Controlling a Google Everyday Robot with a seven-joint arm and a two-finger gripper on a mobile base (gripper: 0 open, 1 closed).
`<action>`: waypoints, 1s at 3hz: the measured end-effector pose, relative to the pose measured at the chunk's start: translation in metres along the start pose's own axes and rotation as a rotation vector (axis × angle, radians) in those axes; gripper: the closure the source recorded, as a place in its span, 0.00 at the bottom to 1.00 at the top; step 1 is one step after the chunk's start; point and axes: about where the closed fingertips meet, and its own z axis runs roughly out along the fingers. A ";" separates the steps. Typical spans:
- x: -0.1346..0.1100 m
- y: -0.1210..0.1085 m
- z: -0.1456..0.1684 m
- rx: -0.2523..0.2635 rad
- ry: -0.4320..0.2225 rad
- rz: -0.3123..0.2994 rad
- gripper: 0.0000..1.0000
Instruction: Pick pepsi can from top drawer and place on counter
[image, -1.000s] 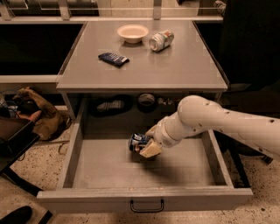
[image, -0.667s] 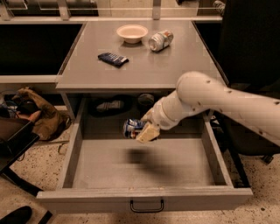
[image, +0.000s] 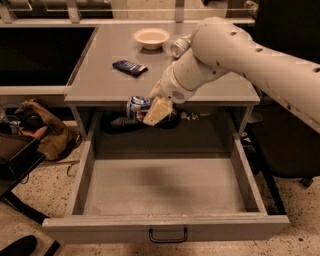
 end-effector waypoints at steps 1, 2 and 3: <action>0.000 0.000 0.000 0.000 0.000 0.000 1.00; -0.006 -0.017 -0.005 0.035 -0.007 -0.011 1.00; -0.021 -0.061 -0.018 0.133 -0.023 -0.038 1.00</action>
Offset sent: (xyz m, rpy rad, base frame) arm 0.0354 -0.0036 0.0318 0.0125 -0.0890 -0.0308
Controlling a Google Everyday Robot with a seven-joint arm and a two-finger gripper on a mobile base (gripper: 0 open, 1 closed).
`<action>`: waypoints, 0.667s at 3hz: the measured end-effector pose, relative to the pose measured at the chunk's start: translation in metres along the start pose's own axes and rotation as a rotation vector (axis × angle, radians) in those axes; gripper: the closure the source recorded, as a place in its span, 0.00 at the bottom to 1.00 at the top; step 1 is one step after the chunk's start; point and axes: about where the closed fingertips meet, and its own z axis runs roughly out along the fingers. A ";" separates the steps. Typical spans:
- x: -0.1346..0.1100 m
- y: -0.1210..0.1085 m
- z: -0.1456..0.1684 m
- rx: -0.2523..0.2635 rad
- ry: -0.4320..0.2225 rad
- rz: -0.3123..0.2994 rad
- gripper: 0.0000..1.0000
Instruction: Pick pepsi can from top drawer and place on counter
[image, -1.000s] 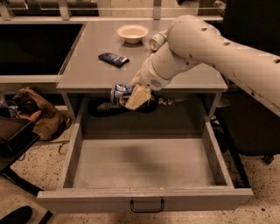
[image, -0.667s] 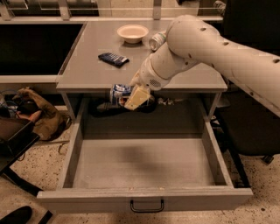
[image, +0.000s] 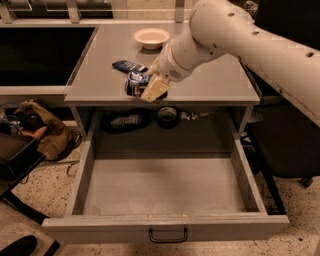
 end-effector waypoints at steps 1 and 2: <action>-0.004 -0.036 -0.002 0.090 0.018 -0.021 1.00; 0.016 -0.056 0.003 0.155 0.067 0.009 1.00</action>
Offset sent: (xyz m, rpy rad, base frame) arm 0.0781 -0.0476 0.0009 -0.0761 -0.1373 -0.2300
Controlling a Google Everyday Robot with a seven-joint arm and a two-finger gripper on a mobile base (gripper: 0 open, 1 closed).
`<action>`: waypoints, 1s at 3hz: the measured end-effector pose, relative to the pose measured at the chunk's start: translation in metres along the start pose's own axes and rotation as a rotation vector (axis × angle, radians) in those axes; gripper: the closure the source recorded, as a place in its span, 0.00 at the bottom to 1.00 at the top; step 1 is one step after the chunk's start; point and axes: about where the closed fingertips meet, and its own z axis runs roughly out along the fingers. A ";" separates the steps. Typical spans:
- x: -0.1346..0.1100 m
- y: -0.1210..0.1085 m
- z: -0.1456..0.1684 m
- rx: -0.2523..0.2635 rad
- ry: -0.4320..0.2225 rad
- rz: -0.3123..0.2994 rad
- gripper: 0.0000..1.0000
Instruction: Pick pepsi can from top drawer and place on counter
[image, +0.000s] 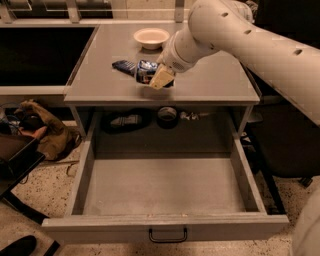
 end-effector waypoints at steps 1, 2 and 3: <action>0.036 -0.007 0.012 0.025 0.058 0.075 1.00; 0.045 -0.008 0.016 0.023 0.081 0.094 1.00; 0.045 -0.008 0.016 0.023 0.081 0.094 0.87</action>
Offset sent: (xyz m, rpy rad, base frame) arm 0.0260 -0.0589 -0.0698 -0.0435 0.1018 -0.2034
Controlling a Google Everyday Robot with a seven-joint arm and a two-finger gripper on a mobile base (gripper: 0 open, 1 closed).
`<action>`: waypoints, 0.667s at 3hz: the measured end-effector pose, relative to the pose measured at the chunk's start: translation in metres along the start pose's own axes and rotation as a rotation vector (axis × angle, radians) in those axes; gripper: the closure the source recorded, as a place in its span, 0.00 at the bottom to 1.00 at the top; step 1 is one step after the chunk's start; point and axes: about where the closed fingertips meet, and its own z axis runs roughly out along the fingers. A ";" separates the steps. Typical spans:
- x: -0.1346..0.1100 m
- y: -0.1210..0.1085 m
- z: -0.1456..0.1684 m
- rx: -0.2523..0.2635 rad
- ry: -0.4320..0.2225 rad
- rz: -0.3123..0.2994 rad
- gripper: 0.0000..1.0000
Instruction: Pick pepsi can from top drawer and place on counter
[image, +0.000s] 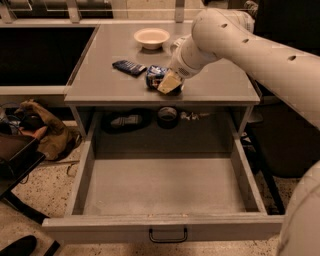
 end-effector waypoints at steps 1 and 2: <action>0.000 0.000 0.000 0.000 0.000 0.000 0.63; 0.000 0.000 0.000 0.000 0.000 0.000 0.40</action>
Offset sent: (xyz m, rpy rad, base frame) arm 0.0000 0.0000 0.0000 0.0000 0.0000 0.0000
